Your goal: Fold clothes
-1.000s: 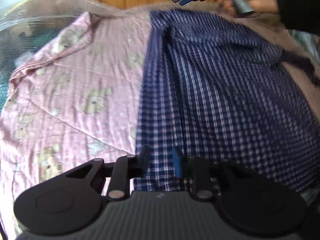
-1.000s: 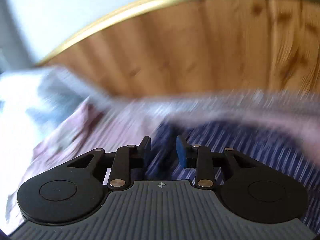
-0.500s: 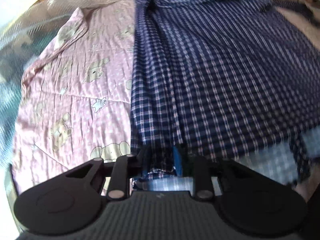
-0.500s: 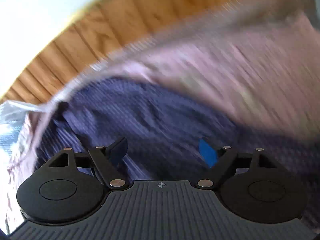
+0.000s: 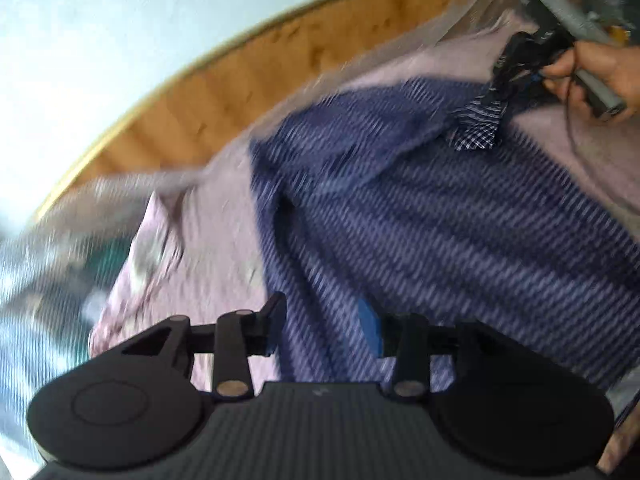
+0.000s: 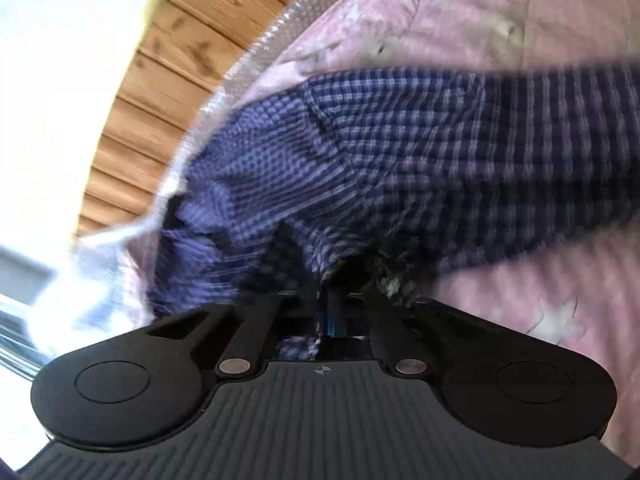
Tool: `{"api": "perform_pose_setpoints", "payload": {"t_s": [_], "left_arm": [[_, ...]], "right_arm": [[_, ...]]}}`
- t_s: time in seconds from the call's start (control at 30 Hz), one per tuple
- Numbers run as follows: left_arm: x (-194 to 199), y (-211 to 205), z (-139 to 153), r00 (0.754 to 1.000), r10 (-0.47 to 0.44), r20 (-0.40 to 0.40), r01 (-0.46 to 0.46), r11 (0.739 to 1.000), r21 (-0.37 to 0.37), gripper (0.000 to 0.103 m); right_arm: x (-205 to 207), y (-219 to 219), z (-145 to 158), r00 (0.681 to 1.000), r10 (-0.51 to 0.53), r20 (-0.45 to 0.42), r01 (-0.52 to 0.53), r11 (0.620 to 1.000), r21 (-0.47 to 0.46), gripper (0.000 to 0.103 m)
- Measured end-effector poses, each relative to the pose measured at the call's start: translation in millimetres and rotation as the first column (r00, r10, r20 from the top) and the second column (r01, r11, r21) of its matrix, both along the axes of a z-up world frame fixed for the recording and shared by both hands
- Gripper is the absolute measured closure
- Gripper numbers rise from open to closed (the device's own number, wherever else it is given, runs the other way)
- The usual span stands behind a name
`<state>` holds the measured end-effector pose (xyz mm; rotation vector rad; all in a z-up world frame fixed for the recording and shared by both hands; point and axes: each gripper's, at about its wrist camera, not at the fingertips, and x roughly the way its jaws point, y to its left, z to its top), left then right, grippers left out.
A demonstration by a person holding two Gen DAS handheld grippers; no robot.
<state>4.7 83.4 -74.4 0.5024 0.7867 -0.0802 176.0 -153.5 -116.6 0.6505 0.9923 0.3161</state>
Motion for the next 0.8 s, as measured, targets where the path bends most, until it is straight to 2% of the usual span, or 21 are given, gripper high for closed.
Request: {"api": "perform_pose_setpoints", "payload": {"t_s": [0.03, 0.07, 0.1, 0.17, 0.2, 0.23, 0.27, 0.33, 0.4, 0.47, 0.53, 0.6, 0.7, 0.73, 0.8], "left_arm": [[-0.7, -5.9, 5.6, 1.000, -0.012, 0.022, 0.012, 1.000, -0.013, 0.061], [-1.5, -12.1, 10.1, 0.999, -0.021, 0.040, 0.022, 0.999, -0.028, 0.059], [-2.2, -19.0, 11.8, 0.999, -0.026, 0.047, 0.028, 0.998, -0.047, 0.055], [-2.8, -32.5, 14.4, 0.998, -0.039, 0.057, 0.044, 0.995, -0.084, 0.052], [0.5, -40.0, 12.1, 0.997, -0.059, 0.057, 0.064, 0.993, -0.095, 0.048], [5.3, -50.3, 7.7, 0.994, -0.089, 0.061, 0.094, 0.991, -0.091, 0.043], [10.1, -60.6, 3.2, 0.991, -0.119, 0.064, 0.124, 0.988, -0.087, 0.039], [20.6, -83.0, -6.4, 0.980, -0.185, 0.069, 0.191, 0.978, -0.084, 0.020], [39.4, -104.3, -20.9, 0.970, -0.237, 0.057, 0.241, 0.967, -0.087, 0.020], [51.9, -112.8, -34.0, 0.970, -0.242, 0.033, 0.244, 0.965, -0.097, 0.020], [55.8, -104.0, -38.5, 0.978, -0.207, 0.013, 0.207, 0.968, -0.139, 0.023], [53.0, -83.4, -39.5, 0.988, -0.152, -0.013, 0.145, 0.964, -0.223, 0.023], [40.0, -40.1, -42.1, 0.994, -0.060, -0.093, 0.019, 0.920, -0.391, 0.023], [40.4, -34.1, -42.7, 0.993, -0.049, -0.108, 0.000, 0.910, -0.414, 0.023], [42.4, -34.6, -44.1, 0.993, -0.053, -0.106, 0.005, 0.912, -0.411, 0.022]], "right_arm": [[-3.0, -1.9, 20.2, 0.997, 0.003, 0.072, 0.000, 0.999, -0.036, 0.103], [-12.6, -6.1, 50.3, 0.983, 0.016, 0.184, -0.005, 0.998, -0.059, 0.103], [-24.4, -8.7, 76.6, 0.958, 0.045, 0.282, -0.019, 0.995, -0.095, 0.103], [-56.2, -7.9, 125.8, 0.881, 0.152, 0.449, -0.069, 0.978, -0.196, 0.103], [-69.1, -5.5, 140.1, 0.848, 0.208, 0.487, -0.101, 0.966, -0.237, 0.103], [-78.9, -2.1, 148.8, 0.831, 0.250, 0.497, -0.132, 0.957, -0.260, 0.103], [-84.4, 2.3, 152.2, 0.830, 0.275, 0.485, -0.165, 0.952, -0.258, 0.103], [-83.2, 18.6, 145.8, 0.853, 0.306, 0.424, -0.222, 0.946, -0.237, 0.103], [-77.5, 39.1, 135.2, 0.876, 0.330, 0.351, -0.265, 0.939, -0.221, 0.103], [-65.2, 55.5, 117.2, 0.906, 0.336, 0.257, -0.303, 0.940, -0.159, 0.103], [-60.6, 70.0, 101.6, 0.910, 0.361, 0.203, -0.348, 0.932, -0.097, 0.103], [-72.6, 83.7, 99.0, 0.887, 0.411, 0.210, -0.407, 0.911, -0.065, 0.103], [-90.5, 96.4, 94.0, 0.868, 0.450, 0.210, -0.459, 0.888, -0.004, 0.103], [-95.8, 99.7, 89.6, 0.871, 0.449, 0.199, -0.459, 0.888, 0.005, 0.103], [-96.4, 111.0, 77.3, 0.885, 0.437, 0.162, -0.449, 0.892, 0.043, 0.103]]}}
